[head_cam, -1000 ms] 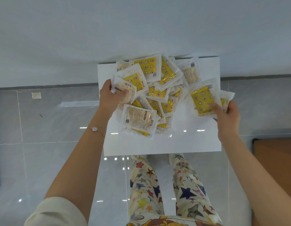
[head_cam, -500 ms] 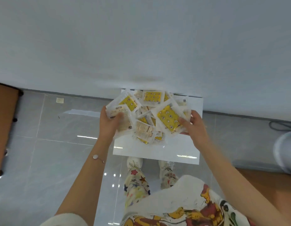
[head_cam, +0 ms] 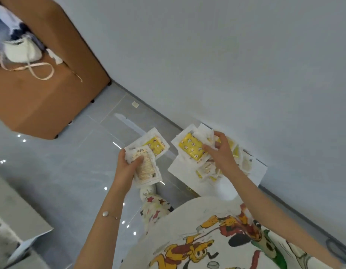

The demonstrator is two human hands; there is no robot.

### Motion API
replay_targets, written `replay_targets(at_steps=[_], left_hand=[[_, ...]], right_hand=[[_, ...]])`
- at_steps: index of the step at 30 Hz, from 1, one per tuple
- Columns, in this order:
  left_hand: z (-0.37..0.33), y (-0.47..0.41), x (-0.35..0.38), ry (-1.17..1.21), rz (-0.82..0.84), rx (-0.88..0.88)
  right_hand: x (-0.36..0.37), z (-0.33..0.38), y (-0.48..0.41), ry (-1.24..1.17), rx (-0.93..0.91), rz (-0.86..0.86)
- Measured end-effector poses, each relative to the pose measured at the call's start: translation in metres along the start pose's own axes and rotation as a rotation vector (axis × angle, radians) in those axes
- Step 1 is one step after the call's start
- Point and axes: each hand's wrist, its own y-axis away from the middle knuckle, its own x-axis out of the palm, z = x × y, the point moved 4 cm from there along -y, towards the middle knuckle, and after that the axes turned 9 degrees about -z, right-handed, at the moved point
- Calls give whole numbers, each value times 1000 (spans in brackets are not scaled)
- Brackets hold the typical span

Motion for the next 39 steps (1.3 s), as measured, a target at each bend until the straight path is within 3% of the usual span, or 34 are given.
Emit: replay_targets(at_steps=[7, 14, 21, 28, 39], left_hand=[[-38, -26, -113, 147, -132, 25], [-78, -66, -232, 195, -200, 43], [-93, -104, -339, 284, -371, 61], [-101, -132, -392, 493, -557, 45], [-113, -162, -427, 714, -856, 5]], right_hand=[[135, 61, 25, 95, -127, 212], [278, 104, 45, 156, -157, 292], [401, 139, 54, 141, -174, 365], [495, 179, 42, 158, -198, 483], [640, 232, 27, 387, -288, 818]])
